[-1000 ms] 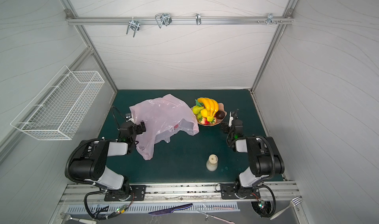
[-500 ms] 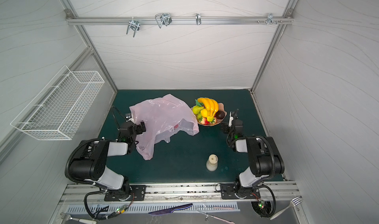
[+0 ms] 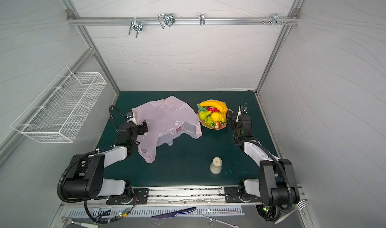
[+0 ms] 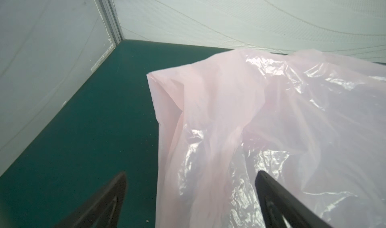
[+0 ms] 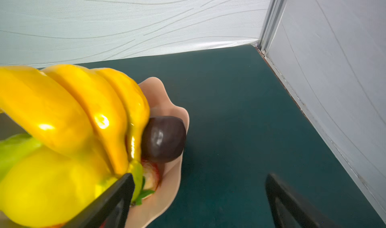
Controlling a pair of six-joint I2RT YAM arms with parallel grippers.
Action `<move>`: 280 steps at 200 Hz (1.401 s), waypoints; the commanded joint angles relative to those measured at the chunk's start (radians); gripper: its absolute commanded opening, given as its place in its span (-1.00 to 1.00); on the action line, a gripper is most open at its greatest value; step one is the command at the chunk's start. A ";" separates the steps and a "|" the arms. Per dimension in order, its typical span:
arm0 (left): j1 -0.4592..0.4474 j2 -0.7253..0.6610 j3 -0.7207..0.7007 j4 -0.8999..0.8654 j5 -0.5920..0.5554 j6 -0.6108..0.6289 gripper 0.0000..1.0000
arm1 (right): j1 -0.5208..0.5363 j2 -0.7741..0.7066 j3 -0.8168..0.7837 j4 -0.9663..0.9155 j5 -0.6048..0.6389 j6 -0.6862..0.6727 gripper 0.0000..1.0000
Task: Place the fruits into the plastic bag
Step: Open the plastic bag at the center of the table.
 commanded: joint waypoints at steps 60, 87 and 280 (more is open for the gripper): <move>-0.013 -0.253 0.211 -0.453 0.099 -0.183 0.95 | 0.032 -0.263 0.145 -0.589 -0.069 0.185 0.98; -0.042 -0.247 0.402 -0.751 0.161 -0.261 0.94 | 0.031 -0.319 0.248 -0.789 -0.207 0.256 0.98; -0.534 0.260 0.781 -1.535 -0.206 0.136 0.78 | 0.057 -0.370 0.535 -1.312 -0.720 0.270 0.98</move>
